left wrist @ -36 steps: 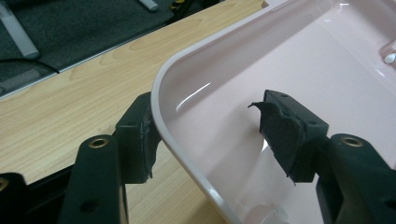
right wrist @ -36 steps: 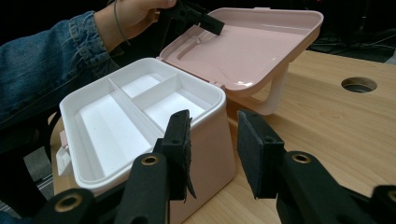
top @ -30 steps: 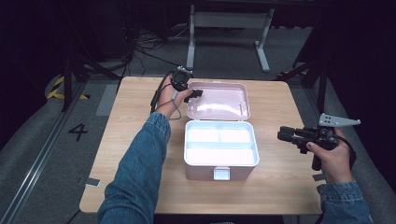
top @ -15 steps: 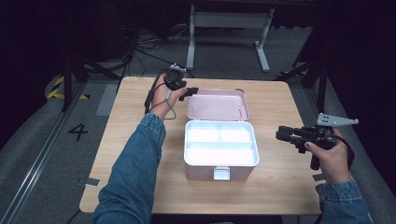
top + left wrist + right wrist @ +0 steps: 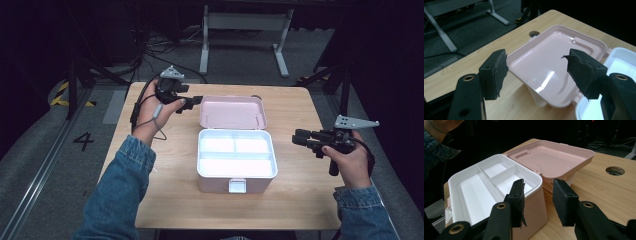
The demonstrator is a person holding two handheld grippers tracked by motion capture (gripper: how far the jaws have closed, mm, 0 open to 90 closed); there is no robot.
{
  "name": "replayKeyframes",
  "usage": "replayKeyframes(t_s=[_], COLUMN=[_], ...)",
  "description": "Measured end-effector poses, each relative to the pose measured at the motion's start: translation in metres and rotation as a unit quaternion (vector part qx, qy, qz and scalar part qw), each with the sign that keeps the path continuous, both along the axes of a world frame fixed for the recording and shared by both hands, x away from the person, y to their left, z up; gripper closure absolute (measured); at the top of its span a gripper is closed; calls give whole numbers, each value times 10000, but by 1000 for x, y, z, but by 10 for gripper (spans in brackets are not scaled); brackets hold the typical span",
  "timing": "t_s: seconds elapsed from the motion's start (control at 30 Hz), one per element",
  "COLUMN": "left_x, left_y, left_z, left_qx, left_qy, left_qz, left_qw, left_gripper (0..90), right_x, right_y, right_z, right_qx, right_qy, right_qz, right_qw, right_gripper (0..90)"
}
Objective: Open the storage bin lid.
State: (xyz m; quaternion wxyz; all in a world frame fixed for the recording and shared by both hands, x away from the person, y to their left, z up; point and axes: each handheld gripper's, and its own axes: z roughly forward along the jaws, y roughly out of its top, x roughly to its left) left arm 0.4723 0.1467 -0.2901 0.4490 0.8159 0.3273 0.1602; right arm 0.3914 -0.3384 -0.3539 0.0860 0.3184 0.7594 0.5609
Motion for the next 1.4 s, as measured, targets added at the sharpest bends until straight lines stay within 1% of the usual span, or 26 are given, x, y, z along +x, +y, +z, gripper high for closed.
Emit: replayKeyframes(t_s=[0.1,0.2,0.27,0.3,0.37,0.43,0.5,0.53,0.57,0.67,0.7,0.73,0.9,0.97,1.0,1.03,1.07,1.1,1.13,1.17,1.23,1.27,1.3,1.33,1.37,1.4], left_x=[-23,-39,-51,-56,-65,-74,-80,-80,-83,-89,-92,-93,-101,-102,-103,-103,-104,-104,-103,-104,-103,-102,-101,-101,-100,-99], left_y=[12,26,36,40,48,58,66,66,70,84,89,94,109,113,115,118,120,120,122,123,125,128,130,129,131,132], left_z=[3,3,3,3,1,-1,-3,-3,-5,-12,-15,-17,-33,-40,-44,-48,-55,-55,-60,-65,-72,-75,-78,-81,-84,-86], left_qx=[62,129,135,162,110,192,276,276,270,434,478,517,649,706,715,780,893,893,1009,1020,1006,1066,1167,1149,1202,1292], left_qy=[0,-23,-66,-50,-17,49,96,96,128,259,287,319,501,589,668,725,819,819,862,986,1113,1144,1248,1233,1318,1316], left_qz=[-12,9,63,67,137,177,220,220,249,269,316,367,537,528,552,564,668,668,671,711,765,765,764,875,911,920], left_qw=[10000,9999,9999,9998,9998,9996,9993,9993,9992,9984,9979,9975,9952,9944,9937,9927,9904,9904,9889,9873,9857,9847,9823,9818,9797,9785], left_gripper=[325,324,325,325,324,324,325,324,324,324,324,324,324,322,322,322,322,322,322,321,322,321,320,319,319,318], right_x=[3,5,7,8,10,11,12,12,12,12,12,12,11,11,10,10,11,11,11,11,12,11,11,12,12,12], right_y=[3,5,4,3,1,-2,-3,-3,-4,-7,-10,-10,-18,-22,-24,-25,-26,-26,-27,-28,-29,-30,-30,-31,-32,-32], right_z=[1,2,3,4,5,5,5,5,4,4,3,3,0,-2,-5,-7,-8,-8,-9,-10,-12,-13,-14,-16,-17,-19], right_qx=[-55,-136,-259,-288,-322,-394,-452,-452,-543,-663,-751,-751,-1037,-1219,-1372,-1428,-1483,-1483,-1517,-1588,-1711,-1757,-1798,-1847,-1887,-1948], right_qy=[-2,-20,-43,-45,-31,-36,22,22,38,80,102,102,246,363,474,547,625,625,682,741,781,815,861,919,963,1003], right_qz=[5,-29,-134,-186,-272,-360,-433,-433,-486,-601,-682,-682,-868,-929,-964,-955,-973,-973,-973,-1012,-1085,-1116,-1143,-1161,-1174,-1217], right_qw=[10000,9999,9996,9994,9991,9986,9980,9980,9973,9960,9948,9948,9905,9875,9847,9836,9822,9822,9813,9793,9761,9747,9732,9716,9702,9681], right_gripper=[619,602,590,587,581,573,564,564,562,544,538,538,519,502,502,500,495,495,495,491,484,481,480,479,479,478])
